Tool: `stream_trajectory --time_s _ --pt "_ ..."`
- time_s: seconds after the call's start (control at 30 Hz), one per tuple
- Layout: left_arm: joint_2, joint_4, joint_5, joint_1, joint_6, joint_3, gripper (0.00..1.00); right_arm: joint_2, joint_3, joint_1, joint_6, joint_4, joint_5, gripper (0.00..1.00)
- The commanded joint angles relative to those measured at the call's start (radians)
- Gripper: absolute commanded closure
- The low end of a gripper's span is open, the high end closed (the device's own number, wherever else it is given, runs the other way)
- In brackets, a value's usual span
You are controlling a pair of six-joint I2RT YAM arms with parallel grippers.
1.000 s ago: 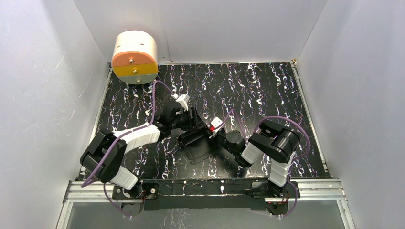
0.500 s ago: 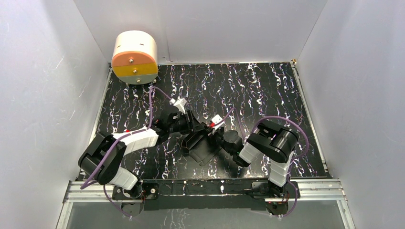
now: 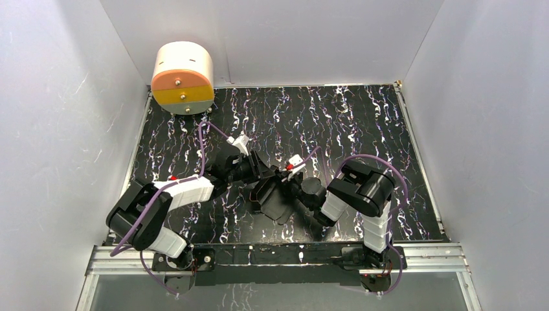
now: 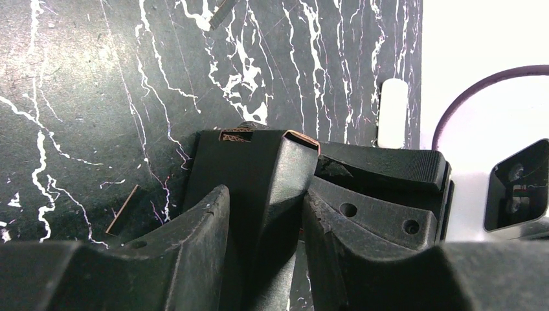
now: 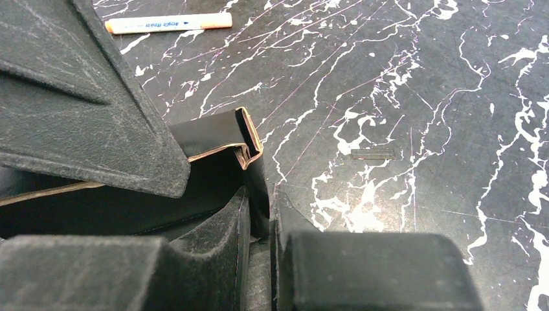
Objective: Fold the paper box
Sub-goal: Fold the paper box at the center of the board.
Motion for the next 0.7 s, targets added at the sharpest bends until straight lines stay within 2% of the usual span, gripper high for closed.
stream_trajectory --time_s 0.0,0.17,0.43,0.67 --pt "0.017 0.02 0.181 -0.029 -0.068 -0.023 0.62 0.003 0.037 -0.024 0.02 0.13 0.023 0.9" --pt "0.034 0.042 0.217 -0.049 -0.069 0.005 0.63 0.034 0.061 -0.023 -0.069 0.151 -0.107 0.87" --pt "0.009 0.039 0.241 -0.051 -0.057 0.016 0.67 0.073 0.043 -0.024 -0.218 0.196 -0.229 0.84" --pt "0.023 -0.007 0.18 -0.02 -0.01 0.008 0.75 0.097 -0.025 -0.046 -0.176 0.341 -0.275 0.85"
